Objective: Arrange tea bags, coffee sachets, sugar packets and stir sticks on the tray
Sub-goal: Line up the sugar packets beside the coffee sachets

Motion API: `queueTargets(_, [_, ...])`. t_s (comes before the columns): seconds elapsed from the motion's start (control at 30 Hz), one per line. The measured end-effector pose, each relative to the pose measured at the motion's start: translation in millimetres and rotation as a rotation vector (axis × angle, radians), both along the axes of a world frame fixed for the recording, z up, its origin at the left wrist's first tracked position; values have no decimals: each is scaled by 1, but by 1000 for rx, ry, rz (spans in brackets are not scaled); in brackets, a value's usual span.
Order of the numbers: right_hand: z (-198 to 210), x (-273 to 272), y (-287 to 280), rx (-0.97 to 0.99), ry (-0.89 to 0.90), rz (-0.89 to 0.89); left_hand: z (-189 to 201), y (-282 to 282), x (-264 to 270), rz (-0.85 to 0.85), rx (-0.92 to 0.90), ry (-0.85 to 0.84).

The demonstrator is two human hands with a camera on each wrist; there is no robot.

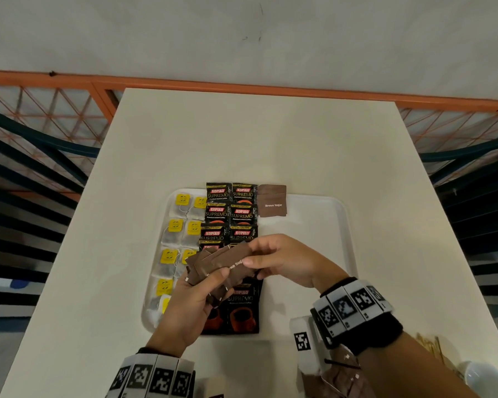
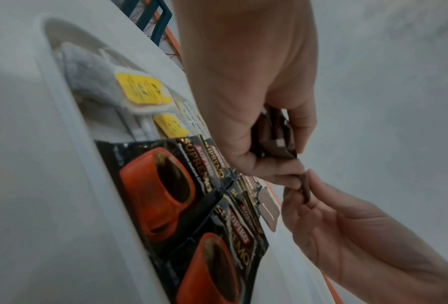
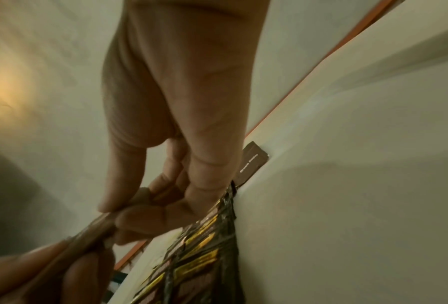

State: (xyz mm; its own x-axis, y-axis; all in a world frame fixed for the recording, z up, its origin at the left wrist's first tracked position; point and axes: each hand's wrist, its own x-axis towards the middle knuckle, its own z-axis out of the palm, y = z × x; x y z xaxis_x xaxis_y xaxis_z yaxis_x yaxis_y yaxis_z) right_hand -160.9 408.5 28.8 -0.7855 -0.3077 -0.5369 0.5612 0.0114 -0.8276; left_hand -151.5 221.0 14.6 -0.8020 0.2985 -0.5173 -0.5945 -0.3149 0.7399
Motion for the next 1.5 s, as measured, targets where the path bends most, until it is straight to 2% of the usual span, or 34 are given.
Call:
queueTargets(0.17, [-3, -8, 9, 143, 97, -46, 0, 5, -2, 10, -22, -21])
queueTargets(0.23, [-6, -12, 15, 196, 150, -116, 1, 6, -2, 18, 5, -34])
queueTargets(0.4, [-21, -25, 42, 310, 164, -497, 2, 0, -5, 53, 99, -79])
queueTargets(0.47, [-30, -29, 49, 364, 137, -585, 4, -2, -4, 55, 146, -102])
queueTargets(0.57, [-41, -35, 53, 440, 118, -633, 6, -3, -3, 45, 176, -99])
queueTargets(0.83, [-54, -43, 43, 641, 146, -679, 5, -2, -2, 66, 117, -78])
queueTargets(1.03, [-50, -41, 35, 789, 167, -655, 6, 0, 0, 54, 61, -45])
queueTargets(1.13, [-38, -34, 26, 839, 270, -617, 5, 0, 0, 57, 44, -51])
queueTargets(1.23, [-15, -20, 10, 692, 301, -350, 4, 0, -1, 43, 8, -44])
queueTargets(1.33, [2, 0, -2, 386, 213, -50, 2, 2, -1, 31, -31, -33])
queueTargets(1.4, [1, 9, -5, 284, 196, 2, 1, 3, -1, 16, -55, -13])
queueTargets(1.5, [-5, 14, -4, 282, 200, -44, -1, 4, 0, 15, -54, -8])
